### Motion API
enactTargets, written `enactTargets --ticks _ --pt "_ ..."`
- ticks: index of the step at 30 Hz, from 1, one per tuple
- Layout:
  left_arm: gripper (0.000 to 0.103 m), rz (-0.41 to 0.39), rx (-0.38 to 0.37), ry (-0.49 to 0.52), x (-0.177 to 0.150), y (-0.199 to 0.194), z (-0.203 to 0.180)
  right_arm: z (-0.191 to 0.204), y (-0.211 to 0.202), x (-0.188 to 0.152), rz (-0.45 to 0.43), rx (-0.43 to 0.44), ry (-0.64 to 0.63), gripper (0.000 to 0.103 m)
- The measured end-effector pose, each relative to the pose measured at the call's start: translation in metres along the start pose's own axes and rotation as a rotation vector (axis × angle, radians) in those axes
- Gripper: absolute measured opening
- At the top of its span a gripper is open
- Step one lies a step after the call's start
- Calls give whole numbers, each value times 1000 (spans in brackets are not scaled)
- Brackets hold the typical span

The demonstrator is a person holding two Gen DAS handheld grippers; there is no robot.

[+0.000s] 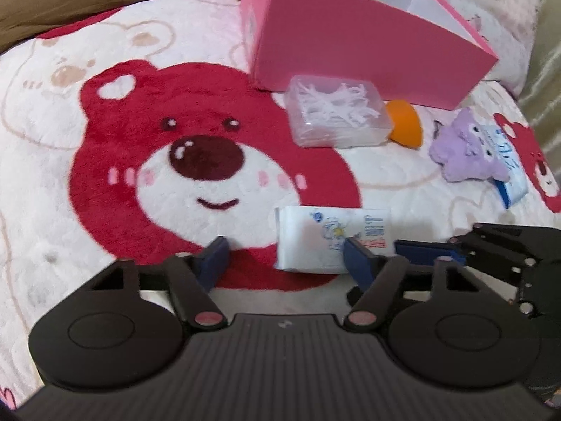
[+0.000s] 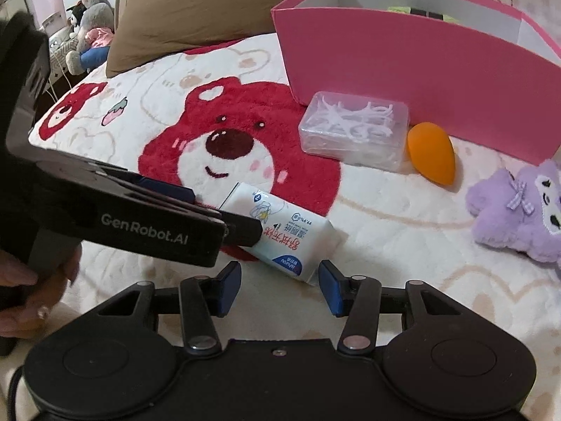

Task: Organize objects
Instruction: 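Close the left gripper on the white wet-wipe pack, then lift the wet-wipe pack with the left gripper and carry it into the box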

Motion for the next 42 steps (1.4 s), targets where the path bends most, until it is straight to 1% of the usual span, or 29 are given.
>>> enactTargets --ticks 1,2,3,4,5,8,9,11,13,14,15,16,17,20,21,23,25,27,30,31,33,37,40,42 --pt "60 2 -12 -1 0 0 -1 1 0 0 -5 3 -4 55" --pt "59 5 -21 -2 1 1 -2 1 0 0 -11 13 -1 57" --pt "55 8 -34 2 1 2 -4 0 -1 0 -17 25 5 59" --pt "48 11 -52 10 1 2 -7 -1 0 1 -16 32 8 59" --pt "46 15 -69 14 1 2 -10 -1 -1 1 -16 37 10 59" --pt "46 18 -67 42 0 -1 -20 -3 -3 3 -34 54 21 61" --pt "46 22 -78 40 0 -1 -21 -3 -3 4 -32 56 20 64" --pt "46 35 -88 4 -1 0 -20 -2 -3 3 -31 49 9 71" --pt "45 47 -95 -58 0 2 -19 -1 -4 2 -27 45 -4 72" --pt "44 50 -98 -63 1 3 -21 -1 -4 1 -27 40 -13 76" --pt "40 46 -96 -51 2 4 -23 -2 -4 1 -29 37 -16 79" --pt "38 49 -87 -38 2 4 -25 -3 -4 1 -31 29 -12 81" --pt "37 53 -83 -32 2 4 -26 -5 -3 0 -33 21 -3 83" --pt "33 59 -84 -62 2 7 -19 -9 0 -1 -34 16 26 85" --pt "33 64 -83 -77 2 8 -16 -9 0 0 -38 18 36 88" --pt "34 67 -80 -74 3 10 -15 -7 3 0 -33 22 27 88" --pt "34 59 -74 -38 3 9 -18 -6 6 -1 -22 -5 -4 87" --pt "34 49 -68 -3 2 8 -23 -13 9 -3 -16 -9 36 87" --pt "33 46 -70 -16 3 6 -23 -12 10 -2 -32 3 48 88" --pt "32 45 -64 -5 3 3 -26 -10 11 -1 -35 8 40 87" --pt "32 29 -51 50 4 -2 -35 -6 10 -1 -39 8 16 87" --pt "32 24 -55 39 8 -8 -41 -9 6 0 -30 8 35 87" --pt "32 32 -63 6 10 -11 -40 -12 2 3 -25 15 63 87" --pt "33 35 -74 -7 12 -15 -40 -11 -1 5 -30 14 56 87"
Point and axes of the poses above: each gripper's, at about its wrist camera, not at the fingertips, and y roughly the way its jaws point, z to its left, x to its top, the point moved 2 cm from there along y, roughly the way its jaws point, and after that the axes turned 12 degrees about -z, right-handed, at the moved point
